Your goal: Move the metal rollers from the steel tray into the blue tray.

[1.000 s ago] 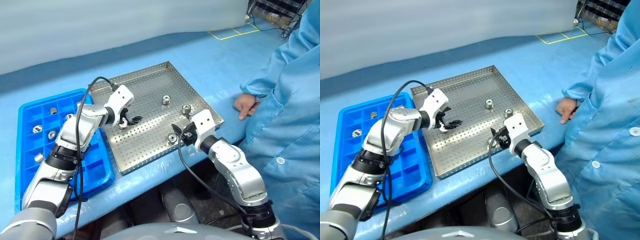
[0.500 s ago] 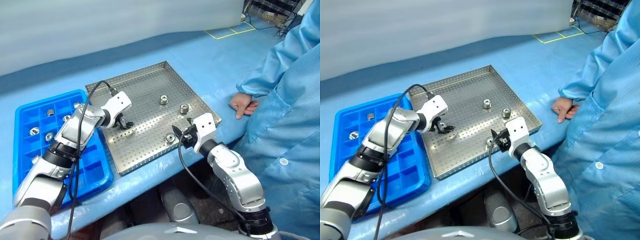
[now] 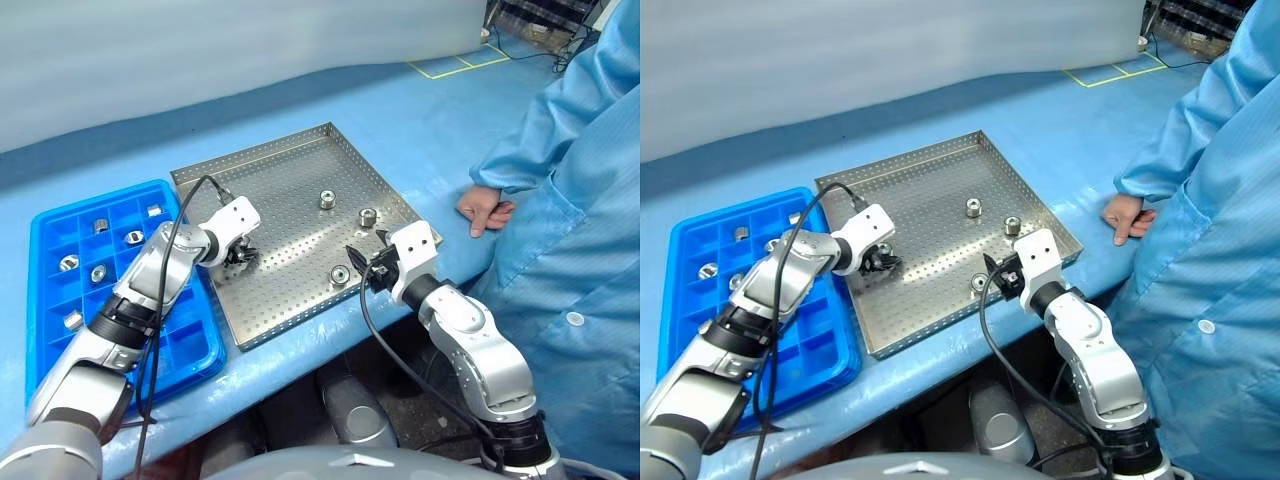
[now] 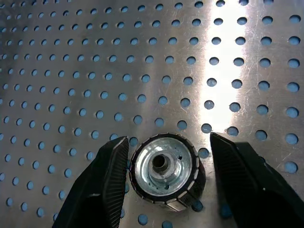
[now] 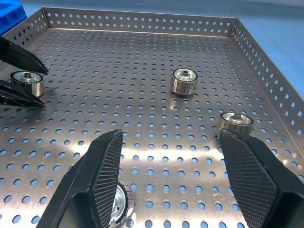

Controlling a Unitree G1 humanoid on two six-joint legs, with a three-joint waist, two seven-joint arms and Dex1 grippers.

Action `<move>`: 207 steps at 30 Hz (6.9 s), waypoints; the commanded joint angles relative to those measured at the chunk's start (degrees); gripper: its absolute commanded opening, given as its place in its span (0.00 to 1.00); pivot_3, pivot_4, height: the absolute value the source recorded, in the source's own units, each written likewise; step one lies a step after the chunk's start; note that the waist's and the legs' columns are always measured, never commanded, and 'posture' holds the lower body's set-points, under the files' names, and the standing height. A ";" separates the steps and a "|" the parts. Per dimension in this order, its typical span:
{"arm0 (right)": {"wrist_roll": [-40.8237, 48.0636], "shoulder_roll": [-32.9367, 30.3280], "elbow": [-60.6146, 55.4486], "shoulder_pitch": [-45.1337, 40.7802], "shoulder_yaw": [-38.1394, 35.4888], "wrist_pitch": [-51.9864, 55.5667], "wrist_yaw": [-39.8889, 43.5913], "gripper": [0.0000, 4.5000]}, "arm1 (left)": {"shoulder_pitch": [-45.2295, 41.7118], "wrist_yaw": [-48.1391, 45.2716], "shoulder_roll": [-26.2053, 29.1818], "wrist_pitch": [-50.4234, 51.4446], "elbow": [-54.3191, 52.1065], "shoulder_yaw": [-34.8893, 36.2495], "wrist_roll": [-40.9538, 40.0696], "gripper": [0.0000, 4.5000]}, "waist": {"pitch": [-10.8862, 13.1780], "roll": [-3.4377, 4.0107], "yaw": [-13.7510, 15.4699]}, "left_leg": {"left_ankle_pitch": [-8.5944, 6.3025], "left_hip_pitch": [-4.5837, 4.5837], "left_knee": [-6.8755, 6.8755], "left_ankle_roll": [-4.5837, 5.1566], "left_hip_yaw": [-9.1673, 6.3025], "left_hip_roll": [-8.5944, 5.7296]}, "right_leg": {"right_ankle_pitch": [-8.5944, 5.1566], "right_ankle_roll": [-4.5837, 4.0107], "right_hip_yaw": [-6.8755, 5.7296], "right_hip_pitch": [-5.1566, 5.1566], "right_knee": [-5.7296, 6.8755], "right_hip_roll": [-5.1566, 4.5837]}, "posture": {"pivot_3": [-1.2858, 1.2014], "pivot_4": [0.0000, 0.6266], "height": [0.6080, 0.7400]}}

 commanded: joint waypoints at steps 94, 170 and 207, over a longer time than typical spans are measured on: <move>0.62 -5.53 8.66 -13.01 4.23 4.15 8.63 0.76 | 36.66 21.11 -12.02 13.00 -47.50 45.29 -16.88 0.99 | -0.03 -0.11 14.94 | -0.01 -0.02 0.11 0.00 -0.03 -0.11 | -0.16 -0.92 -0.49 -0.01 0.01 -0.29 | 0.46 0.24 1.00; -1.02 -3.79 9.10 -11.73 3.44 2.90 7.40 0.76 | 39.33 22.68 -13.32 18.13 -37.09 61.10 -34.40 0.99 | -0.40 0.20 15.88 | -0.05 -0.02 -0.06 0.05 -0.09 -0.21 | -0.25 -1.01 -0.79 -0.02 -0.08 -0.53 | 0.45 0.24 1.00; -2.59 -3.12 10.72 -12.10 4.41 1.68 8.04 0.76 | 35.42 26.72 -14.59 15.14 -40.34 66.47 -54.21 0.99 | -0.15 -0.25 17.65 | -0.05 -0.22 0.11 0.05 -0.36 -0.24 | -0.25 -1.02 -1.07 -0.02 -0.12 -0.61 | 0.46 0.24 1.00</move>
